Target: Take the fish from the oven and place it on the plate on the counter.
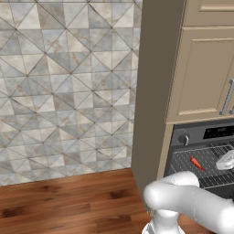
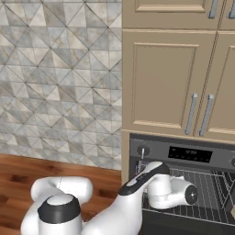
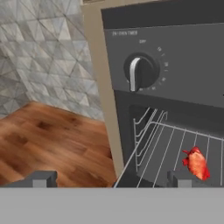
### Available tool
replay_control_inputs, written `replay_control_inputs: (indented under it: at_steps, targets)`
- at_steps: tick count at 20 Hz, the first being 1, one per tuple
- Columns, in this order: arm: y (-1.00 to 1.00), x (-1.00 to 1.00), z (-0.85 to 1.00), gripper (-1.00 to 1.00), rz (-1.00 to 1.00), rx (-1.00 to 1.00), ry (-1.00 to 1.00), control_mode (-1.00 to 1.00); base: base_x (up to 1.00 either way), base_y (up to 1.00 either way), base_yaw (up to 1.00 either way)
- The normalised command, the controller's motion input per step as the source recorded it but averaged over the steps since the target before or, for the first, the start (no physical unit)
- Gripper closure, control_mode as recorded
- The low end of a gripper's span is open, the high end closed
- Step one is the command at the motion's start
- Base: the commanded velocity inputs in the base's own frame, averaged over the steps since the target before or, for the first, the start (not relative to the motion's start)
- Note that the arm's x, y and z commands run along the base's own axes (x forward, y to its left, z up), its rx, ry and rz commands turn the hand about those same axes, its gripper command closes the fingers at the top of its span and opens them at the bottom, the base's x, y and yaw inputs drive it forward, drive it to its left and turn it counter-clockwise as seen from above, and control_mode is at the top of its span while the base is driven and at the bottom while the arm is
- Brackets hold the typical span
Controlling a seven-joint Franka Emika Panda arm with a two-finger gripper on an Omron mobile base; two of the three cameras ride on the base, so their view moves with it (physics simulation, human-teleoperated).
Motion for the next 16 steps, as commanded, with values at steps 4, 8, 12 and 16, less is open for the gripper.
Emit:
replay_control_inputs:
  at_steps: [4,8,12,16]
  targets:
    - [-0.04,0.18,-0.43,-1.0,0.0,0.0,0.0,-1.0,0.0,0.0,0.0]
    - [0.0,0.27,-0.46,-1.0,0.0,0.0,-0.01,-1.0,0.0,0.0,0.0]
    - [0.0,0.11,-0.31,-1.0,0.0,0.0,-0.07,-1.0,0.0,0.0,0.0]
    - [0.0,0.08,-0.25,-1.0,0.0,0.01,-0.12,-1.0,0.0,0.0,0.0]
